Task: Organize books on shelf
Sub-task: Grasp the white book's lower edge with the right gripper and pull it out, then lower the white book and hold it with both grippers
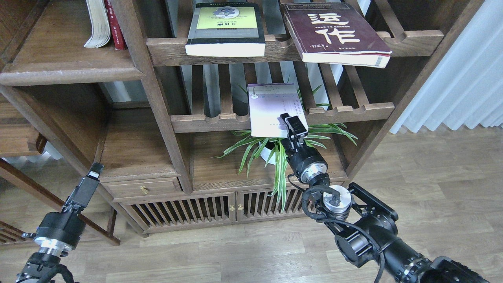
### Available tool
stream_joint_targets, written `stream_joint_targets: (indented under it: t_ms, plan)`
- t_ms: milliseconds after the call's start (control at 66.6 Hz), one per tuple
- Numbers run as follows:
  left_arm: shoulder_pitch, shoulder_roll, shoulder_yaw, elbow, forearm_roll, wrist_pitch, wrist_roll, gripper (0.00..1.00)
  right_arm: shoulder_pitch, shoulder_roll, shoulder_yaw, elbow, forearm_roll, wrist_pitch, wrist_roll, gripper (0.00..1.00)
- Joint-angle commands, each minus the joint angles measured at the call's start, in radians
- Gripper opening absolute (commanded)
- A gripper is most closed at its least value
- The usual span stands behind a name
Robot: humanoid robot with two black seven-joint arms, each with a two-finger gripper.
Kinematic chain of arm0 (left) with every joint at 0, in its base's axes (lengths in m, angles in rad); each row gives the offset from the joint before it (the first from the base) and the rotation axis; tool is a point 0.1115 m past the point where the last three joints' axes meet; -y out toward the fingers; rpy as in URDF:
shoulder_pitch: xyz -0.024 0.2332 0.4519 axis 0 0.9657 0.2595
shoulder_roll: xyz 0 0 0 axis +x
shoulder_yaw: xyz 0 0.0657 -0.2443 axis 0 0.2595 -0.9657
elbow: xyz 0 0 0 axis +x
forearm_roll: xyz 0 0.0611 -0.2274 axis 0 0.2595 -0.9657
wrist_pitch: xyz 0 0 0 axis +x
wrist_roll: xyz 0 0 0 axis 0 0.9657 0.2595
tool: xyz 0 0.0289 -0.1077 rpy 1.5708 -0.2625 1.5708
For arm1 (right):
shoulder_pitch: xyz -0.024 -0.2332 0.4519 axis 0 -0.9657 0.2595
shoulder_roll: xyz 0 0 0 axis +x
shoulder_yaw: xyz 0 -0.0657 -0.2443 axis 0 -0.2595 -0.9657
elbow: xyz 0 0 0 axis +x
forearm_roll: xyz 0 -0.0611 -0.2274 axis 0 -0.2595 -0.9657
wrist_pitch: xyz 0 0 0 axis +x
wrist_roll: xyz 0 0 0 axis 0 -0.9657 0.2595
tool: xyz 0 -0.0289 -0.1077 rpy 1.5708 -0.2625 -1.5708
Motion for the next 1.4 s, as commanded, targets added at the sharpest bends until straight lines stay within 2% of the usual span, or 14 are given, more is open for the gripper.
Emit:
stream_joint_targets:
  t_ms: [0,45,195,255,315,345,360,405,631,931,1111,1276,1291,1381]
  plan:
    - [0.006,-0.002,-0.005,0.002,0.0,0.0,-0.001,1.0,0.001,0.0,0.002,0.0,0.003,0.001,0.006,0.66]
    - [0.012,-0.003,-0.006,0.002,0.0,0.0,-0.001,1.0,0.002,0.0,0.002,0.0,0.005,0.001,0.007,0.58]
    - [0.018,-0.005,-0.008,0.002,0.0,0.0,-0.001,1.0,0.001,0.0,-0.005,0.003,0.005,0.001,0.006,0.54]
    - [0.017,-0.003,-0.009,0.002,0.0,0.0,-0.001,1.0,-0.001,0.0,-0.01,0.008,0.006,0.001,0.006,0.46]
    - [0.018,-0.003,-0.011,0.002,0.0,0.0,-0.003,1.0,-0.001,0.0,-0.008,0.014,0.008,0.004,0.007,0.33]
    - [0.018,-0.003,-0.012,0.002,0.0,0.0,-0.001,1.0,-0.001,0.0,-0.007,0.015,0.008,0.01,0.007,0.23]
    - [0.021,-0.003,-0.012,0.002,0.0,0.0,-0.003,1.0,-0.001,0.0,-0.005,0.015,0.008,0.019,0.007,0.14]
    - [0.025,-0.005,-0.014,0.003,-0.003,0.0,-0.001,1.0,-0.002,0.0,-0.004,0.015,0.008,0.039,0.007,0.04]
    - [0.043,-0.005,-0.014,0.011,-0.041,0.0,0.004,1.0,-0.041,0.0,-0.053,0.031,0.002,0.162,-0.006,0.03]
    - [0.066,-0.008,0.014,0.035,-0.112,0.0,0.004,1.0,-0.252,0.0,-0.056,0.273,-0.027,0.276,-0.063,0.03]
    - [0.061,-0.011,0.067,0.133,-0.156,0.0,-0.006,1.0,-0.401,-0.07,-0.057,0.347,-0.069,0.364,-0.143,0.03]
    - [0.058,0.0,0.132,0.172,-0.172,0.0,0.002,1.0,-0.524,-0.141,-0.071,0.345,-0.104,0.364,-0.249,0.03]
    - [0.058,0.012,0.142,0.173,-0.173,0.0,0.005,1.0,-0.544,-0.158,-0.085,0.338,-0.112,0.364,-0.273,0.03]
    - [0.052,0.014,0.159,0.164,-0.198,0.0,0.005,1.0,-0.558,-0.17,-0.105,0.319,-0.11,0.364,-0.286,0.03]
